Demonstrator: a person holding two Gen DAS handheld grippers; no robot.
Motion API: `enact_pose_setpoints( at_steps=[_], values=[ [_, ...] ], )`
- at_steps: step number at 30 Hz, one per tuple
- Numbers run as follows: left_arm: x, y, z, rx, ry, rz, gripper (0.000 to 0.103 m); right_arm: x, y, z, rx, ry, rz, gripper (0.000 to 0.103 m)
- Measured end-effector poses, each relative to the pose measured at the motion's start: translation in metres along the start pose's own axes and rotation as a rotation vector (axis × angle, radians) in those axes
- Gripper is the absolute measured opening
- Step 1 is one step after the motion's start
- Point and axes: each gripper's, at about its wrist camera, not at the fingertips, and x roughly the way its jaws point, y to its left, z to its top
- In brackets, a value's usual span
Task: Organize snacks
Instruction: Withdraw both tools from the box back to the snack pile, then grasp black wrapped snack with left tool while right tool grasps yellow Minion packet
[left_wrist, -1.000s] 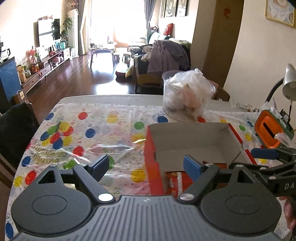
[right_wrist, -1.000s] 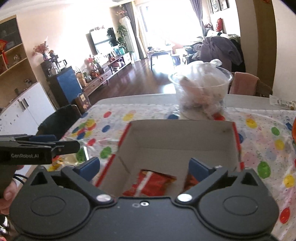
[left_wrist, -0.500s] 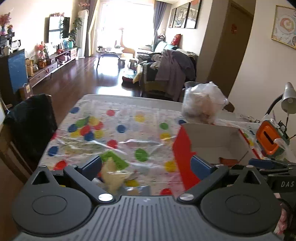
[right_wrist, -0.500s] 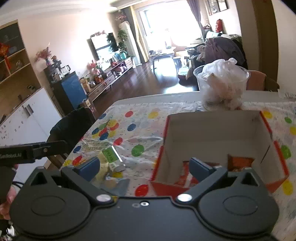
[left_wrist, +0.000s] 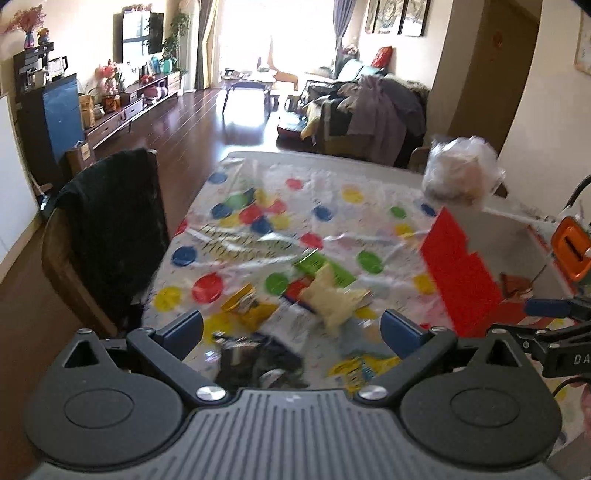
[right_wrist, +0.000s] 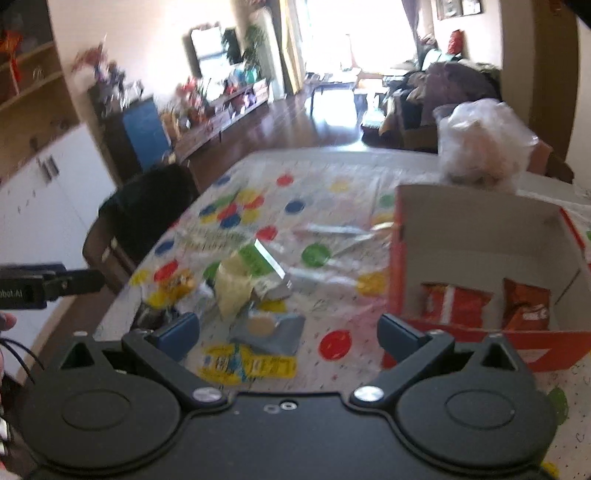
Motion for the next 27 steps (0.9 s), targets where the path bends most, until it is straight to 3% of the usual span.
enact_pose_setpoints(
  at_steps=[7,11,21,27],
  values=[
    [0.027,0.024,-0.018,0.016,0.074,0.025,0.103,0.036,0.023,-0.013,-0.089,0.081,0.062,0.098],
    [0.046,0.036,-0.025,0.035,0.11,0.033,0.103,0.066,0.03,-0.02,-0.126,0.182,0.098,0.082],
    [0.096,0.055,-0.026,0.023,0.222,0.046,0.102,0.123,0.067,-0.034,-0.428,0.261,0.094,0.079],
    [0.11,0.057,-0.027,0.049,0.233,0.039,0.096,0.143,0.078,-0.038,-0.53,0.277,0.09,0.079]
  ],
)
